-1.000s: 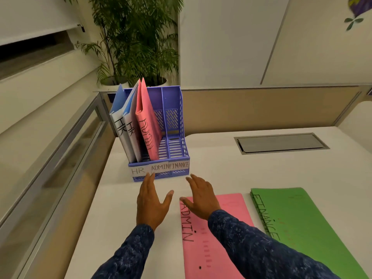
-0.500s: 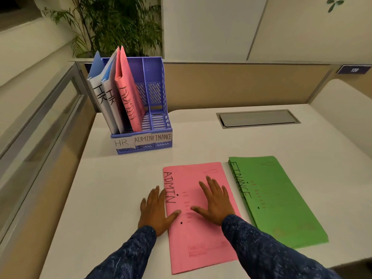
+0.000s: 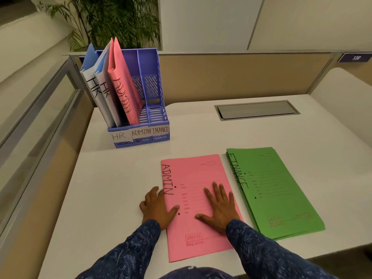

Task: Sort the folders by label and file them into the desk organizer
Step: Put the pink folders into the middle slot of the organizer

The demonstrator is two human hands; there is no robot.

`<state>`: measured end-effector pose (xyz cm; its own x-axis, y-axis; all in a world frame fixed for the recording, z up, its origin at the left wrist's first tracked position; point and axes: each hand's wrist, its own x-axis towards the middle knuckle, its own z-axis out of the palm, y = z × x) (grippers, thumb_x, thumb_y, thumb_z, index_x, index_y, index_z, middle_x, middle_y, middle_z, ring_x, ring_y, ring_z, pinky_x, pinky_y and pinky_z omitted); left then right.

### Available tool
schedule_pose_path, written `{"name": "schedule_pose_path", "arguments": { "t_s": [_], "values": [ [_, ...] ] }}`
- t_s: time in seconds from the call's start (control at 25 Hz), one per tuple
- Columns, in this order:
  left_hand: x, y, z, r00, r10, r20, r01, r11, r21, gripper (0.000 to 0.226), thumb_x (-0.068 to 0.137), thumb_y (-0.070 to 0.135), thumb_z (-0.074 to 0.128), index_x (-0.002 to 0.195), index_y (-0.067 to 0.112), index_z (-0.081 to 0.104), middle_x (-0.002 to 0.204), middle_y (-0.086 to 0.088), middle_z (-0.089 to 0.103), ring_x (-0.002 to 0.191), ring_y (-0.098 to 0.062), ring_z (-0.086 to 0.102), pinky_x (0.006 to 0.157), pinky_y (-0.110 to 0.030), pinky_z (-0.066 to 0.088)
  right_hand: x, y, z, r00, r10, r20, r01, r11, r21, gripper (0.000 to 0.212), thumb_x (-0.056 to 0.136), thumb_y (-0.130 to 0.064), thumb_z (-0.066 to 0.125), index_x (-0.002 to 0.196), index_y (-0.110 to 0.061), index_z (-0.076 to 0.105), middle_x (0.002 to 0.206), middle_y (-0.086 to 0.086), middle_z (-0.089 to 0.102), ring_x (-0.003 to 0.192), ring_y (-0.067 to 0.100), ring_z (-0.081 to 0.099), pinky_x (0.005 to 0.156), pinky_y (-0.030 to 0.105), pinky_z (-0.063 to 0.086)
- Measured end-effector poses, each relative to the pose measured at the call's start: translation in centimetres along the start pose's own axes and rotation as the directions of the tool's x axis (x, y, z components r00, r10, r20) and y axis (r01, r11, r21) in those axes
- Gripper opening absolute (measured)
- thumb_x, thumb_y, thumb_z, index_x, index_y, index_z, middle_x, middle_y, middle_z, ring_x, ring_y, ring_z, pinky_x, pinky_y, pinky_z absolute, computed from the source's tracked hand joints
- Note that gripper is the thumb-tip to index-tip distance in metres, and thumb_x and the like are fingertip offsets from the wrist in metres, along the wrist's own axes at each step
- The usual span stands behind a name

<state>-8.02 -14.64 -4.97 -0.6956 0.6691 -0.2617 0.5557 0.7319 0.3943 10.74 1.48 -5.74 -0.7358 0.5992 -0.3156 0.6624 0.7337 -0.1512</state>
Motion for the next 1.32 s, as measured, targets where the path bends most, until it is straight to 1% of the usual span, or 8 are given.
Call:
{"name": "schedule_pose_path", "arguments": {
  "t_s": [0.28,0.36,0.44,0.56,0.76,1.0,1.16,1.32],
  "values": [
    [1.5,3.0,-1.2,0.956,-0.283,0.077,0.289,0.862,-0.417,0.068,0.073,0.048,0.079,0.125,0.011,0.055,0.131,-0.009,0.047,0.119,-0.029,0.051,0.104,-0.043,0.044,0.1,0.2,-0.2,1.000,0.000,0.009,0.000,1.000,0.019,0.118,0.058,-0.102,0.017,0.153,-0.039,-0.013,0.159,0.002,-0.030,0.147,0.027,-0.026,0.114,0.056,-0.020],
    [1.9,3.2,-1.6,0.953,-0.266,0.145,0.295,0.706,-0.644,0.055,0.075,0.030,0.081,0.120,0.008,0.058,0.122,-0.011,0.061,0.107,-0.029,0.061,0.097,-0.044,0.051,0.1,0.4,-0.3,1.000,0.002,0.004,-0.002,1.000,0.026,0.118,0.057,-0.102,0.018,0.153,-0.040,-0.011,0.160,0.001,-0.027,0.148,0.027,-0.024,0.114,0.056,-0.019],
    [1.6,3.6,-2.0,0.942,-0.244,0.230,0.328,0.522,-0.788,0.052,0.080,0.017,0.077,0.120,0.009,0.045,0.113,-0.010,0.063,0.095,-0.026,0.065,0.085,-0.040,0.056,0.0,0.5,-0.4,1.000,-0.003,-0.006,0.003,0.999,0.037,0.118,0.057,-0.102,0.019,0.153,-0.041,-0.010,0.160,0.000,-0.026,0.148,0.027,-0.023,0.114,0.056,-0.018],
    [1.0,4.0,-1.7,0.958,-0.201,0.203,0.280,0.524,-0.804,0.048,0.088,0.011,0.068,0.120,0.020,0.033,0.105,-0.002,0.058,0.087,-0.015,0.063,0.070,-0.029,0.054,-0.1,0.5,-0.4,1.000,-0.004,-0.007,0.004,0.999,0.053,0.118,0.057,-0.102,0.019,0.153,-0.041,-0.010,0.160,0.000,-0.025,0.148,0.027,-0.023,0.114,0.056,-0.019],
    [0.8,3.9,-1.6,0.981,-0.097,0.168,0.193,0.543,-0.817,0.039,0.092,0.005,0.059,0.124,0.021,0.043,0.118,-0.005,0.063,0.098,-0.018,0.064,0.087,-0.040,0.056,-0.1,0.4,-0.6,1.000,-0.011,-0.026,0.013,0.996,0.087,0.117,0.058,-0.102,0.022,0.154,-0.040,-0.006,0.162,0.000,-0.022,0.149,0.026,-0.021,0.115,0.056,-0.017],
    [0.5,3.8,-3.4,0.991,-0.072,0.114,0.133,0.382,-0.915,0.036,0.094,-0.002,0.053,0.118,0.025,0.046,0.121,-0.010,0.064,0.106,-0.029,0.066,0.090,-0.053,0.055,0.6,-0.4,-2.7,0.988,0.009,-0.156,0.032,0.966,0.257,0.113,0.065,-0.096,0.030,0.155,-0.033,0.005,0.165,-0.003,-0.008,0.152,0.020,-0.005,0.122,0.049,-0.004],
    [1.3,3.4,-7.1,0.998,-0.059,-0.020,-0.001,0.298,-0.955,0.038,0.094,-0.004,0.053,0.116,0.027,0.050,0.118,-0.006,0.067,0.102,-0.023,0.069,0.083,-0.044,0.059,2.3,-2.2,-6.0,0.945,-0.023,-0.326,0.141,0.930,0.340,0.108,0.071,-0.090,0.036,0.155,-0.026,0.011,0.165,-0.002,0.003,0.151,0.016,0.004,0.123,0.040,0.005],
    [1.9,3.2,-11.6,0.980,-0.086,-0.180,-0.154,0.247,-0.957,0.041,0.095,-0.006,0.052,0.114,0.030,0.051,0.117,-0.005,0.068,0.101,-0.023,0.069,0.080,-0.041,0.060,4.6,-5.5,-9.6,0.929,-0.088,-0.359,0.242,0.879,0.411,0.103,0.079,-0.077,0.052,0.156,-0.024,0.009,0.165,-0.003,0.002,0.151,0.013,0.003,0.124,0.040,0.010]
  ]
}}
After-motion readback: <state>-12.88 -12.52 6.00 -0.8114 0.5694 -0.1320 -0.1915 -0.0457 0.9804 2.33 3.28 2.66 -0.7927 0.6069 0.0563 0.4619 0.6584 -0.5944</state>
